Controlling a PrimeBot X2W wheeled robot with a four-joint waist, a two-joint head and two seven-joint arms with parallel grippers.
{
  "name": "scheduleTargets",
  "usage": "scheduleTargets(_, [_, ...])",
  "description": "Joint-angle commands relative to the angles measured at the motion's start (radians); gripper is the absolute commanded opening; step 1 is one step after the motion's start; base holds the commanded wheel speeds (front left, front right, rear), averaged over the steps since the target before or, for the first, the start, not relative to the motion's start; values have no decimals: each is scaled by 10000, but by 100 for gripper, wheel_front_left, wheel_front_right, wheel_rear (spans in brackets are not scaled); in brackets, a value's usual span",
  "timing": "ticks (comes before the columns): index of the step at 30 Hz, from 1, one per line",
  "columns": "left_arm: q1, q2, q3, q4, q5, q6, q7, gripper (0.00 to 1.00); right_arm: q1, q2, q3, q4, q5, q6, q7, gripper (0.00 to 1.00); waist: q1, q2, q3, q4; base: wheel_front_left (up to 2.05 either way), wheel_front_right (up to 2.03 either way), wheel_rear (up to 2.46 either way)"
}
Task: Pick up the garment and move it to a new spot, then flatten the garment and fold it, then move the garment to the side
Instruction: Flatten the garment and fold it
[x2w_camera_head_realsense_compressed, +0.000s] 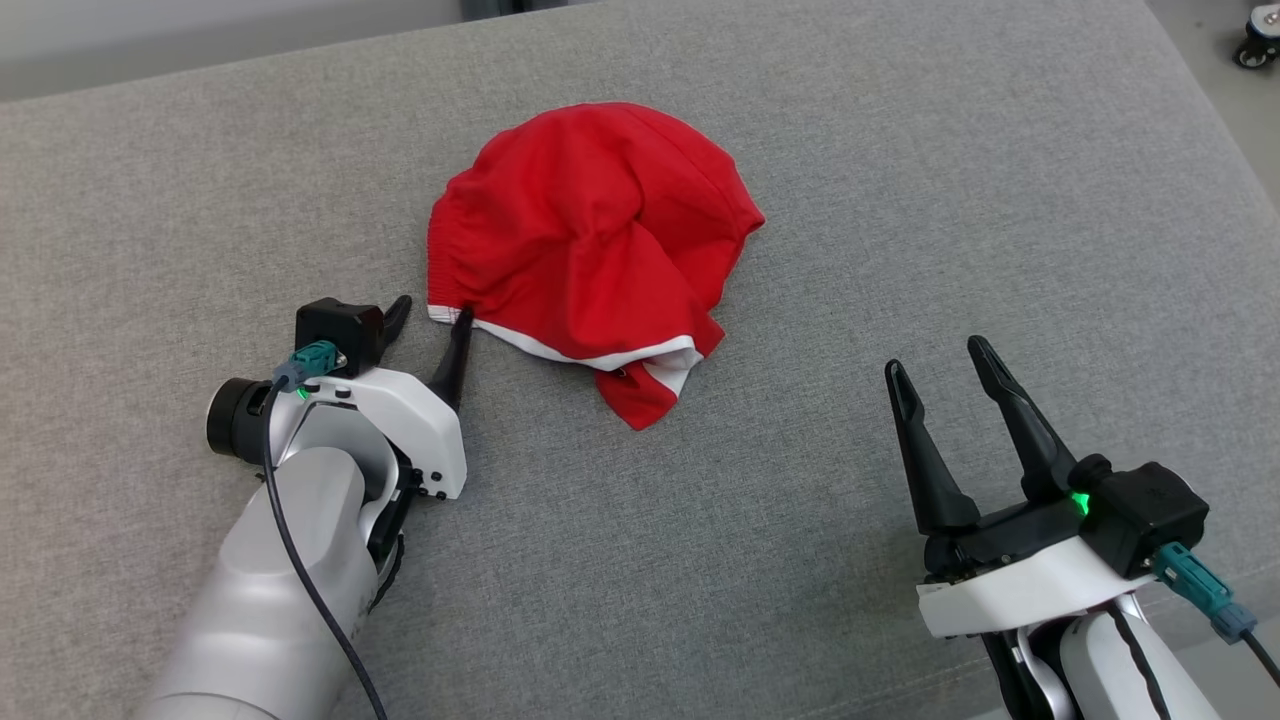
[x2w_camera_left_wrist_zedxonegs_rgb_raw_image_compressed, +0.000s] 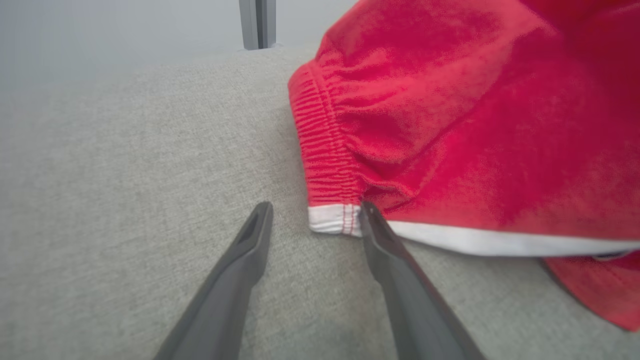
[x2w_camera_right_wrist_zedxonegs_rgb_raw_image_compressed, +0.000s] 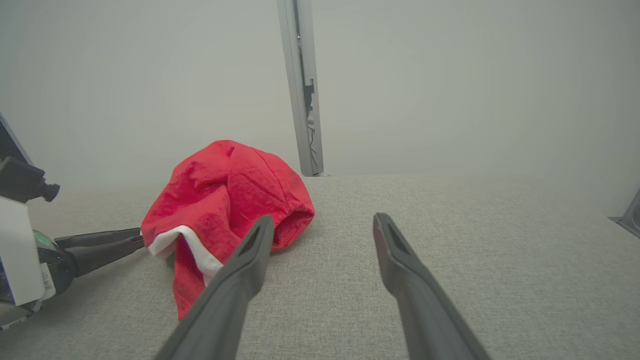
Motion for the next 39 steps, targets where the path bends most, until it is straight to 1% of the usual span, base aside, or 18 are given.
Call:
scheduleTargets(1, [-158,65,-21,73,51,0,-12,42,-137,-70,-25,-73,39,24,-10,100,0,0,26,-46,0,0,0])
scheduleTargets(2, [-158,62,-27,106,34,-2,-12,31,-139,-65,-44,-80,30,24,-10,100,0,0,29,-64,0,0,0])
scheduleTargets(3, [-157,59,-80,131,66,-4,-12,13,-134,-58,-54,-81,23,24,-10,100,0,0,28,-80,0,0,0])
scheduleTargets(4, [-127,52,-130,147,70,-6,-11,0,-127,-47,-65,-77,22,24,-10,100,0,0,19,-93,0,0,0])
scheduleTargets(9, [137,35,-345,104,-74,-11,-5,0,-3,7,-129,1,29,24,-10,100,0,0,-182,-102,0,0,0])
scheduleTargets(13, [307,28,-619,-832,-525,-12,-14,0,165,71,-163,61,41,24,-10,100,0,0,-503,-27,0,0,0])
scheduleTargets(15, [552,108,-871,-1622,-993,-13,-13,0,254,105,-197,90,70,24,-10,100,0,0,-721,31,0,0,0])
scheduleTargets(21, [955,825,-2030,-4091,-2879,-14,50,0,540,198,-129,248,118,24,-10,100,0,0,-1507,11,0,0,0])
scheduleTargets(24, [919,1147,-2586,-5174,-3928,-14,465,0,714,244,-114,322,155,24,-9,100,0,0,-1920,-122,0,0,0])
scheduleTargets(26, [768,1303,-2727,-5681,-4447,-13,832,0,845,256,-92,395,167,24,-9,100,0,0,-2189,-233,0,0,0])
scheduleTargets(27, [671,1279,-2772,-5891,-4674,-14,1022,0,911,257,-82,430,180,24,-8,100,0,0,-2318,-290,0,0,0])
scheduleTargets(28, [671,1279,-2772,-5891,-4674,-14,1022,0,911,257,-82,430,180,24,-8,100,0,0,-2318,-290,0,0,0])
scheduleTargets(30, [495,1119,-2705,-6084,-4932,-6,1334,0,1049,233,-92,493,187,24,-9,100,0,0,-2554,-396,0,0,0])
scheduleTargets(37, [-634,157,-2601,-6402,-5613,865,2308,0,1341,206,-178,546,154,24,-8,100,0,0,-2945,-697,0,0,0])
scheduleTargets(38, [-827,66,-2619,-6476,-5725,1021,2392,0,1353,209,-180,551,157,24,-8,100,0,0,-2963,-725,0,0,0])
scheduleTargets(39, [-1134,-66,-2662,-6627,-6108,1338,2574,0,1358,215,-177,547,155,24,-9,100,0,0,-2985,-773,0,0,0])
